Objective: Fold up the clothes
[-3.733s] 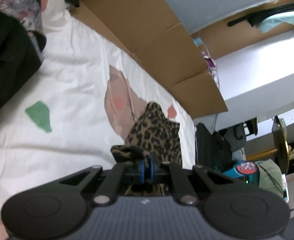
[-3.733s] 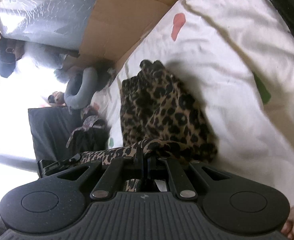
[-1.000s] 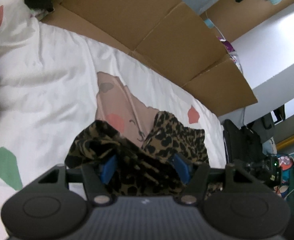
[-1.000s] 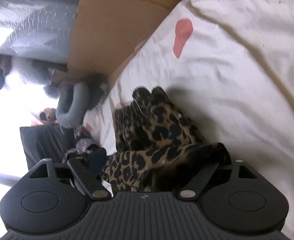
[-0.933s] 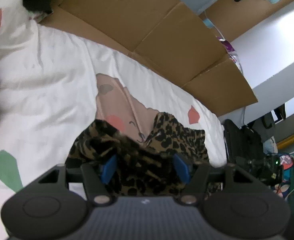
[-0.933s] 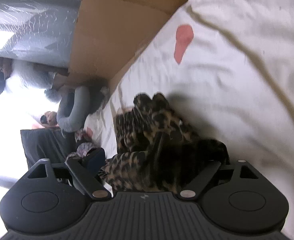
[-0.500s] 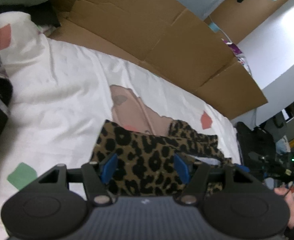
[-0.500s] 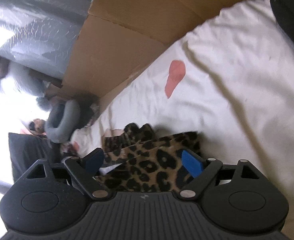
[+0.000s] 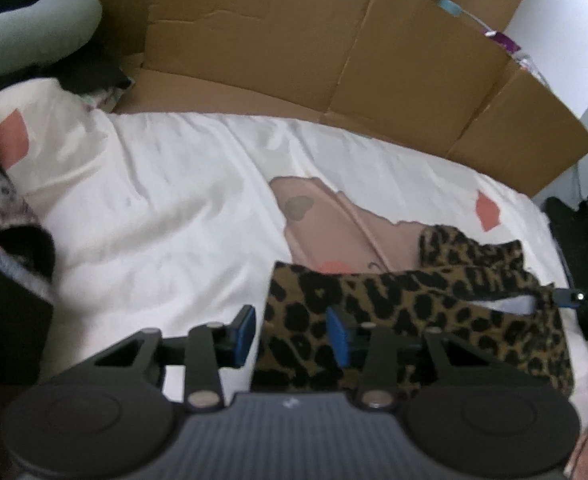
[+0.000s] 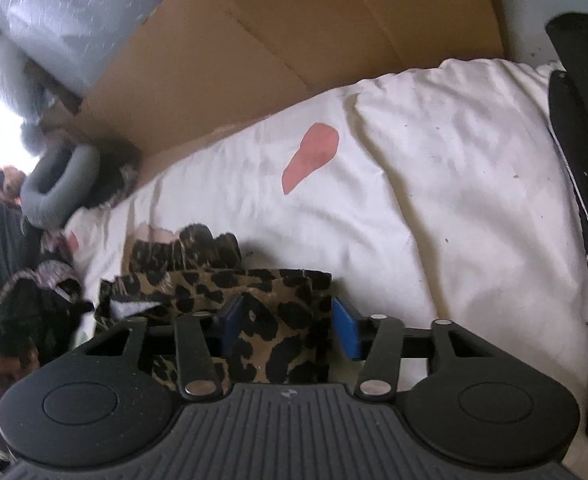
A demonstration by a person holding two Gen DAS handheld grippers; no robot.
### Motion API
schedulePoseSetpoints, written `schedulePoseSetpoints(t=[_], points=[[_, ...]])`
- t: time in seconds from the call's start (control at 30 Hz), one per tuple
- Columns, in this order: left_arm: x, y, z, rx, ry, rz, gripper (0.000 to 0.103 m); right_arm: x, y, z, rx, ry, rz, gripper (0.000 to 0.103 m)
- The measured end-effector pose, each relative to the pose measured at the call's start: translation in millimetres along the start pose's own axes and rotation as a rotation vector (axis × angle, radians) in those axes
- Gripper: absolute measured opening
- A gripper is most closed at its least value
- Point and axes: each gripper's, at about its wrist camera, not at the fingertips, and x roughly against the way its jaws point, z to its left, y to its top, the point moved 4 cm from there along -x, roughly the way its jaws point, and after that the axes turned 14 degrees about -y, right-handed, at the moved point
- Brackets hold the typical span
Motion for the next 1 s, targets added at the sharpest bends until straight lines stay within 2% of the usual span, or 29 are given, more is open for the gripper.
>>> schedulePoseSetpoints(t=[0.03,0.2,0.37,0.5,0.77,1.0], points=[[-2.5,1.9,1.5,0.0,0.002,-0.001,0.041,-1.2,0.1,1.7,0.015,-0.009,0.0,0.049],[-17.1,6.6,8.3,0.003,0.002,0.014,0.032,-1.5,4.0,7.7,0.06,-0.037,-0.001,0.022],[-20.4,9.2,4.7,-0.039,0.019,0.007,0.009,0.6,6.5,8.4,0.074,-0.056,-0.007,0.004],[-9.4,12.3,-1.3,-0.053,0.028,-0.039,0.003,12.8,8.4,8.3,0.071,-0.067,-0.041,0.002],[3.2,18.3,7.1,0.041,0.002,-0.114,0.003,32.1,13.1,8.8,0.052,-0.082,-0.105,0.002],[-12.4,18.3,9.8,0.036,0.027,-0.07,0.003,19.9,14.9,7.8,0.039,-0.103,-0.09,0.002]])
